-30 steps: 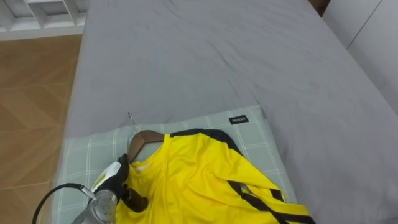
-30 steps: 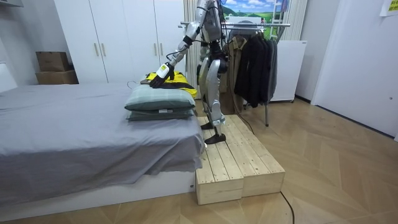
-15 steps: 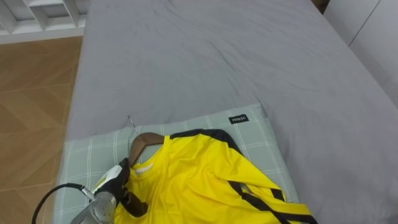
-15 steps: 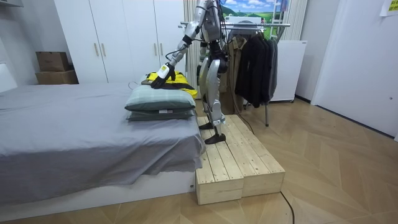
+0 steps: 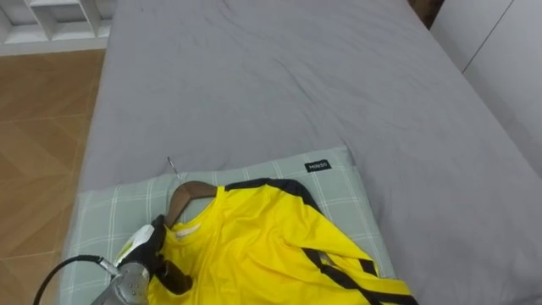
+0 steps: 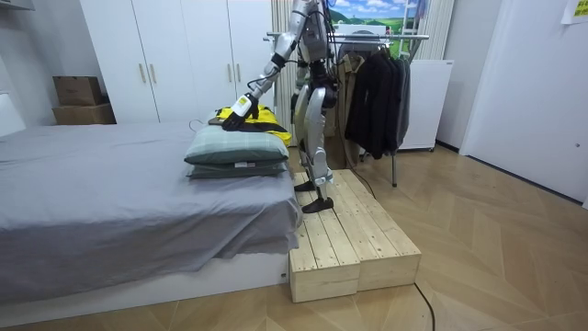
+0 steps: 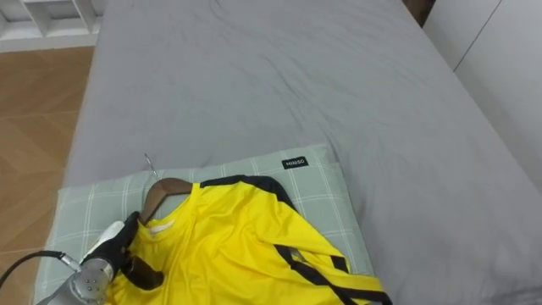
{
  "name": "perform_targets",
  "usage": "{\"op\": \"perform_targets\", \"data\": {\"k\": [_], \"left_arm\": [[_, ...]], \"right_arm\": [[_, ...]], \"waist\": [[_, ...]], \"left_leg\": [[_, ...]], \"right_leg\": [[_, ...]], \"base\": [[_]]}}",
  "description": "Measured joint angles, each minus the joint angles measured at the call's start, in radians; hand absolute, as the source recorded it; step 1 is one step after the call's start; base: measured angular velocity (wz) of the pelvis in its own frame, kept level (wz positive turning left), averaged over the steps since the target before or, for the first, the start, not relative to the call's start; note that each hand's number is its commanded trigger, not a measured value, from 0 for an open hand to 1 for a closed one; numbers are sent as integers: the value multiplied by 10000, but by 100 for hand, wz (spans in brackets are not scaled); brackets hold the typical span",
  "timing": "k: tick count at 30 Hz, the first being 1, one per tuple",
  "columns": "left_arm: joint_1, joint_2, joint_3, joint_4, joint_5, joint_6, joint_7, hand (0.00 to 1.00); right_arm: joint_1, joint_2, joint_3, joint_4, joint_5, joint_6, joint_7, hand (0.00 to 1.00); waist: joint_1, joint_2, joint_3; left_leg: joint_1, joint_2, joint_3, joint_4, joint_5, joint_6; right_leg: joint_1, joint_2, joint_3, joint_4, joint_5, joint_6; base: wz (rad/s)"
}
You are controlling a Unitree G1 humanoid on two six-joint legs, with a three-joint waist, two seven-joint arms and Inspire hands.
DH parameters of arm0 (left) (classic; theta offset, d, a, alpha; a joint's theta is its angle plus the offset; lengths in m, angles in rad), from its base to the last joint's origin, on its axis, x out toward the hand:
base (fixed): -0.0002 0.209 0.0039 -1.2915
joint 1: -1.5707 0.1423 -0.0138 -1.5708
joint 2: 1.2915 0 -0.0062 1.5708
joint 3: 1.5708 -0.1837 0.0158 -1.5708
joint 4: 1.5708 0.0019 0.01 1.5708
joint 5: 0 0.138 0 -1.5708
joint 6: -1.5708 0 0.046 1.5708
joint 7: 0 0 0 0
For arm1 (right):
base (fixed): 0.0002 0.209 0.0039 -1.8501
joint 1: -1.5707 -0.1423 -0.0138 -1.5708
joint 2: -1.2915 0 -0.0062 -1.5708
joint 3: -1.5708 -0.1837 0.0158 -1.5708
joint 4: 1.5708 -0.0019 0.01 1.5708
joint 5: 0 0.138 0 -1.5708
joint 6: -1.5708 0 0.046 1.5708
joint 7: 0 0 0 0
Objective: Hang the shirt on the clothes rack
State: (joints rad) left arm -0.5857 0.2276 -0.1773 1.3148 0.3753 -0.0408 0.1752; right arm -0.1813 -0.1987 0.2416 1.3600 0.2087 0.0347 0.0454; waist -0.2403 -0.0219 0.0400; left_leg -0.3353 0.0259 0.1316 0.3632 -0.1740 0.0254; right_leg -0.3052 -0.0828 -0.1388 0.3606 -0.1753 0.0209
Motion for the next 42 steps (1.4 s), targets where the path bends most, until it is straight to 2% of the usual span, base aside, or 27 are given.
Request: {"op": "perform_targets", "data": {"k": [9, 15, 25, 26, 27, 28, 32, 34, 38, 42], "left_arm": [[-42, 72, 174, 108, -279, -314, 803, 0], [-42, 72, 173, 111, -613, -365, 1005, 0], [-41, 72, 173, 123, -894, -533, 1012, 0], [-41, 72, 173, 123, -894, -539, 1011, 17], [-41, 73, 173, 123, -895, -542, 1012, 64], [-42, 73, 173, 122, -895, -554, 1012, 100], [-48, 93, 171, 122, -897, -602, 1025, 100], [-49, 187, 179, 118, -873, -608, 1162, 100], [-125, 593, 163, 98, -539, -563, 1271, 100], [-122, 625, 131, 105, -149, -449, 1386, 100]], "right_arm": [[99, 62, 217, -88, 179, -10, -221, 0], [93, 61, 222, -107, 216, -244, -238, 0], [96, 91, 532, -438, 261, -338, -203, 0], [88, 94, 541, -450, 262, -338, -202, 0], [81, 94, 541, -464, 262, -338, -202, 0], [82, 94, 543, -496, 262, -338, -203, 0], [90, 94, 611, -509, 263, -338, -204, 0], [103, 94, 604, -502, 259, -338, -202, 0], [128, 93, 582, -555, 262, -335, -181, 0], [159, 92, 583, -602, 330, -337, -106, 0]], "waist": [[18, -61, 76], [21, -61, 76], [51, -74, 82], [54, -88, 90], [60, -96, 94], [73, -111, 101], [75, -128, 110], [53, -129, 110], [-2, -129, 110], [-8, -118, 113]], "left_leg": [[-407, 134, 6, 165, 7, 12], [-460, 181, 4, 150, 44, -51], [-456, 171, 21, 167, 46, -51], [-456, 170, 26, 168, 46, -51], [-456, 170, 27, 168, 46, -51], [-457, 170, 28, 171, 46, -51], [-457, 164, 28, 170, 47, -50], [-454, 153, 27, 140, 48, -50], [-394, 138, 21, 139, 49, -50], [-381, 132, 19, 131, 49, -49]], "right_leg": [[-282, 103, -29, 25, -7, -44], [-349, 149, -37, 28, -7, -96], [-347, 129, -36, 30, -11, -100], [-347, 127, -35, 29, -16, -106], [-347, 127, -35, 27, -24, -110], [-347, 127, -36, 26, -29, -110], [-343, 129, -11, 29, -37, -106], [-333, 122, -14, 29, -50, -103], [-283, 113, -28, 12, -64, -104], [-247, 107, -62, 7, -61, -104]], "base": [[1], [0], [0], [0], [0], [0], [0], [0], [0], [3]]}}
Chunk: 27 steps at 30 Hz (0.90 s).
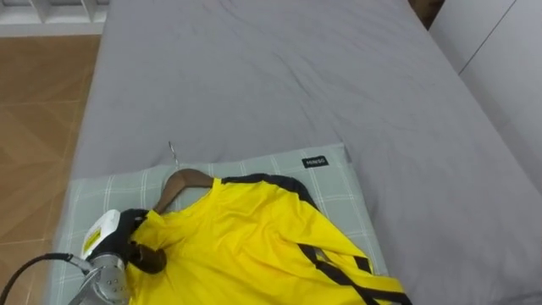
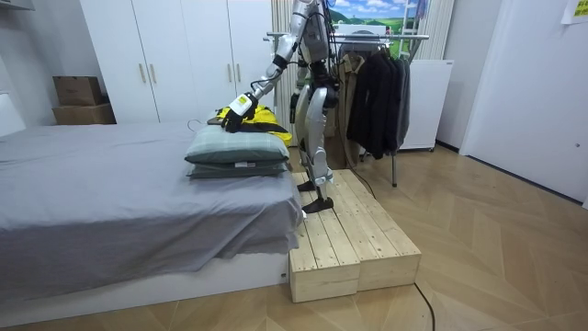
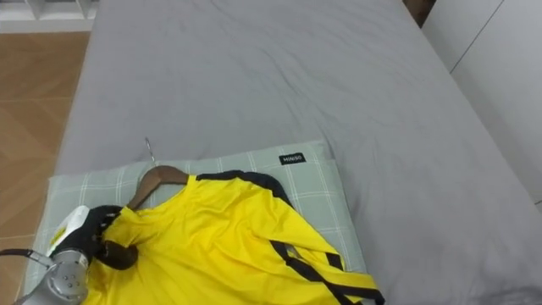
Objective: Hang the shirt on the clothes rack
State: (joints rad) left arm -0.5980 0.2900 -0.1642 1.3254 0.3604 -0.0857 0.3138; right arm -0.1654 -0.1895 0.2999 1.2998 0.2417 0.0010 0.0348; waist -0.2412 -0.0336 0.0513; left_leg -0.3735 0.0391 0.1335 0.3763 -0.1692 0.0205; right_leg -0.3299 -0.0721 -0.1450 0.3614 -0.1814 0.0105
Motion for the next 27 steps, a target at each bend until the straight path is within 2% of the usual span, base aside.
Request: {"op": "perform_targets", "data": {"k": [5, 9, 27], "left_arm": [[27, -36, -5, 39, 10, 326, -15, 100], [64, -80, -63, 93, 11, 431, -166, 100], [66, -161, -60, 90, 24, 428, -212, 100]], "right_arm": [[-40, -31, -1, -39, 33, -1, 21, 0], [-66, -49, -6, -42, 15, -2, 22, 0], [-65, -77, -4, -56, -69, -6, -9, 0]], "waist": [[-3, 97, 60], [0, 184, 113], [15, 264, 89]], "left_leg": [[-18, 6, -24, -4, 0, 0], [-81, 17, -26, 14, 0, 0], [-159, 23, -26, 51, 1, 1]], "right_leg": [[0, 7, -42, -9, 2, -4], [-19, 7, -119, -9, 3, -6], [-20, -12, -256, 11, 11, -19]], "base": [[2], [6], [2]]}}
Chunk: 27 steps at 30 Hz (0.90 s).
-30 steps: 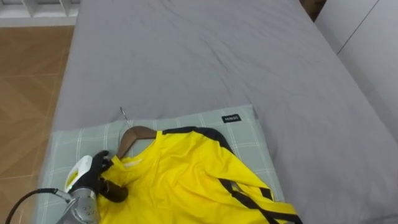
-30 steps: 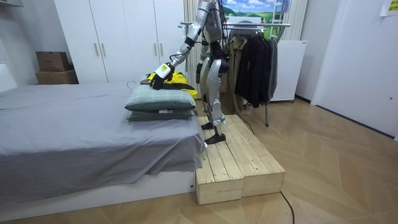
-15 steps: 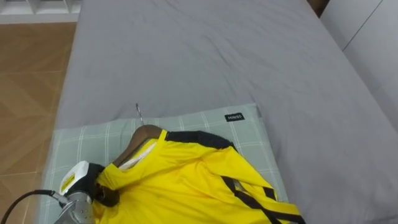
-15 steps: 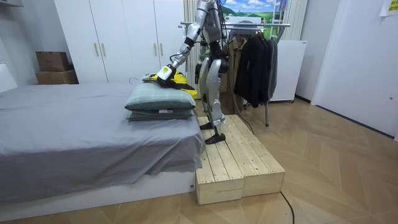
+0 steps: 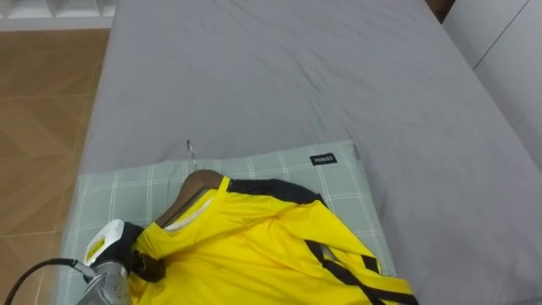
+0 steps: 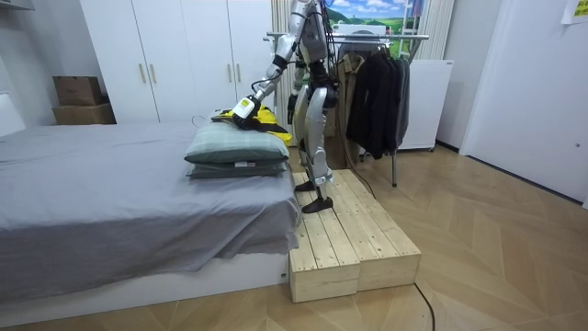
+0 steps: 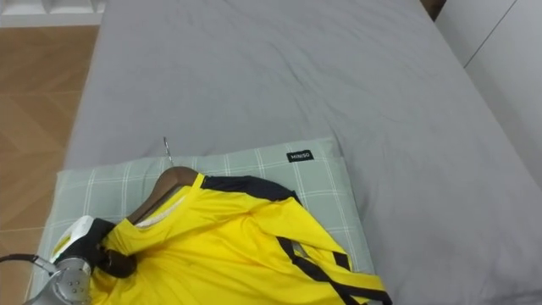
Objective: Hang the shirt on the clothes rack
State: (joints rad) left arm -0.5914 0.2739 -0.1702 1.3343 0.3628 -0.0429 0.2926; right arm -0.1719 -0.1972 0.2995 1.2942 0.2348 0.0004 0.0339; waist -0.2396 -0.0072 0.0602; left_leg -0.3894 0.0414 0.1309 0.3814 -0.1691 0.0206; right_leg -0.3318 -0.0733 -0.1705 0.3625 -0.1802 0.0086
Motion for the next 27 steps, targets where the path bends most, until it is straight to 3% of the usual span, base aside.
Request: {"op": "perform_targets", "data": {"k": [5, 8, 12, 22, 25, 27], "left_arm": [[34, 0, -2, -3, 11, 24, -36, 100], [34, 0, 12, -4, 68, 28, 6, 100], [36, 4, 80, -17, 446, 20, 110, 100], [35, 109, 105, -235, 690, -2, 448, 100], [35, 146, 122, -568, 924, -1, 572, 100], [37, 186, 120, -763, 1131, 0, 779, 100]], "right_arm": [[56, -18, 2, 0, 28, -23, -23, 0], [77, -30, -73, 14, -2, -34, -128, 0], [183, -36, -82, 4, -131, -78, -291, 0], [650, -54, -471, 255, 118, -215, -76, 0], [785, -93, -630, 317, 140, -215, -86, 0], [949, -127, -716, 337, 129, -211, -76, 0]], "waist": [[28, 25, -17], [25, 140, -96], [42, 218, -144], [24, 262, -178], [70, 388, -289], [77, 417, -308]], "left_leg": [[158, 5, 43, -26, 0, 0], [228, 4, 50, -28, 0, 0], [401, 12, 52, -38, 0, 0], [1064, -30, 94, -388, 108, -33], [1163, -23, 98, -426, 111, -37], [1352, -30, 123, -470, 111, -37]], "right_leg": [[124, -6, 25, -6, 0, 0], [200, -10, 15, -15, 0, 0], [368, -5, 16, -19, -1, -1], [976, 5, 49, -234, -46, -8], [1108, 23, 47, -353, -34, -18], [1272, 20, 70, -368, -33, -17]], "base": [[-1], [0], [0], [0], [0], [0]]}}
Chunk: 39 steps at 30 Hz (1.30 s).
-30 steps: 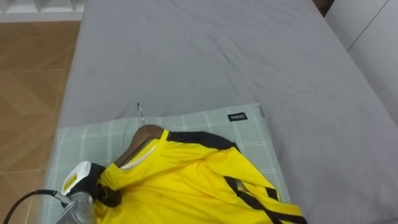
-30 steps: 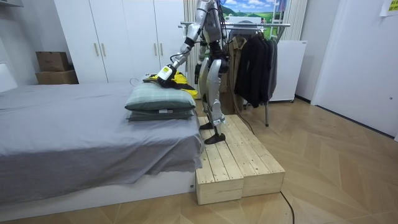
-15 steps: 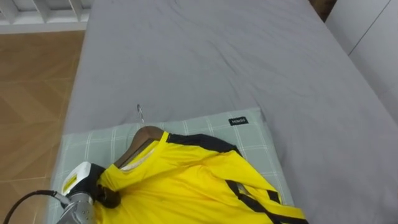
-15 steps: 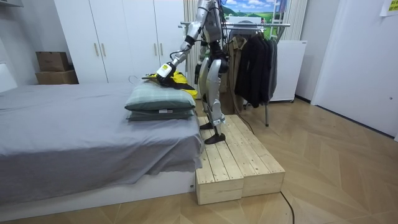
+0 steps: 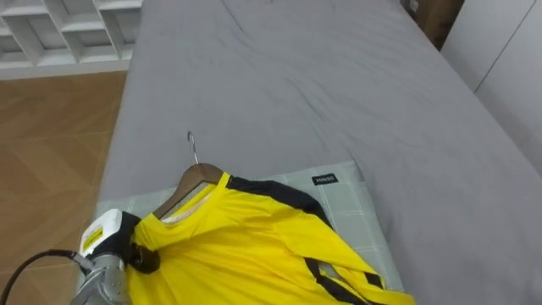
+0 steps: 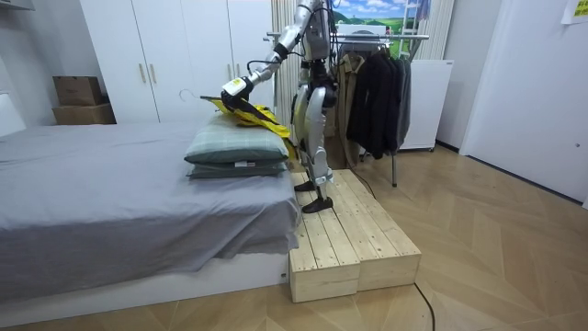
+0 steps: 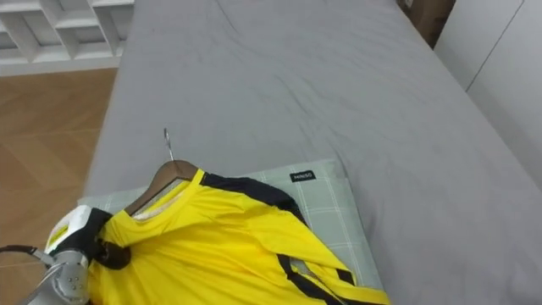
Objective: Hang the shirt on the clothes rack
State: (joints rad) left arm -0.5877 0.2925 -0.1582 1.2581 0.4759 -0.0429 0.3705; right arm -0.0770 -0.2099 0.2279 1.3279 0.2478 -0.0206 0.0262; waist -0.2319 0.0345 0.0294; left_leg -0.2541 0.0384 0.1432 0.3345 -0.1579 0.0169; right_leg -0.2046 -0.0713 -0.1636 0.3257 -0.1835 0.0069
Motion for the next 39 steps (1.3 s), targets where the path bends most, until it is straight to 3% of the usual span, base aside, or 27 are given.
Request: {"op": "perform_targets", "data": {"k": [4, 6, 8, 9, 12, 17, 24, 30, 32, 37, 39], "left_arm": [[32, 15, 4, -507, -8, 3, 229, 100], [186, 23, 3, -1063, -94, 4, 332, 100], [280, 33, 4, -1351, -130, -2, 356, 100], [420, 34, 3, -1490, -125, -8, 383, 100], [588, 41, 4, -1680, -89, -9, 386, 100], [922, 52, 57, -2184, -13, -78, 425, 100], [1391, 110, 209, -2853, -17, -84, 888, 100], [2431, 152, 494, -4651, 89, -76, 1248, 100], [2755, 152, 489, -5233, 95, -76, 1366, 100], [2779, 175, 489, -5241, 125, 59, 1426, 100], [2779, 175, 488, -5317, 288, 189, 1426, 100]], "right_arm": [[381, -116, -119, -88, -7, 5, -2, 0], [544, -123, -221, -96, -10, 10, -8, 0], [599, -123, -350, -104, -6, 10, 1, 0], [652, -130, -412, -102, -11, 10, 1, 0], [797, -141, -652, -106, -90, 9, 7, 0], [1198, -193, -1278, -242, -255, 6, 1, 0], [1521, -240, -1632, -469, -515, 8, -12, 0], [1653, -260, -2105, -444, -1608, 141, -228, 0], [1664, -289, -2134, -318, -1984, 302, -417, 0], [1503, -402, -2542, -396, -2841, 657, -721, 0], [1378, -565, -2812, -394, -2908, 670, -849, 0]], "waist": [[180, 12, -27], [211, 42, -100], [265, 34, -109], [253, 29, -171], [279, 29, -243], [483, 54, -255], [483, 131, -300], [476, 186, -337], [456, 122, -296], [475, -135, -232], [470, -242, -263]], "left_leg": [[558, -37, 3, -278, 20, -34], [605, -49, -31, -321, 36, -55], [706, -61, -47, -354, 39, -59], [781, -66, -46, -361, 39, -59], [956, -71, -50, -442, 39, -59], [1319, -103, -68, -626, 37, -60], [1918, -153, -85, -895, 36, -62], [2332, -200, -119, -1176, 38, -65], [2447, -211, -110, -1189, 38, -65], [2526, -228, -74, -1191, 37, -65], [2457, -240, -75, -1189, 35, -65]], "right_leg": [[442, -12, -13, -38, -15, 2], [574, -2, -54, -217, -73, 13], [645, -4, -51, -200, -73, 14], [714, -4, -37, -205, -73, 14], [926, 22, -30, -388, -73, 15], [1330, 28, -31, -601, -53, 29], [2012, 37, -17, -983, 4, 79], [2285, 46, 96, -1043, 1, 98], [2383, 43, 114, -1037, -19, 107], [2407, 36, 211, -953, -90, 116], [2397, 42, 218, -1070, -108, 137]], "base": [[1], [5], [0], [0], [0], [0], [1], [0], [0], [-1], [0]]}}
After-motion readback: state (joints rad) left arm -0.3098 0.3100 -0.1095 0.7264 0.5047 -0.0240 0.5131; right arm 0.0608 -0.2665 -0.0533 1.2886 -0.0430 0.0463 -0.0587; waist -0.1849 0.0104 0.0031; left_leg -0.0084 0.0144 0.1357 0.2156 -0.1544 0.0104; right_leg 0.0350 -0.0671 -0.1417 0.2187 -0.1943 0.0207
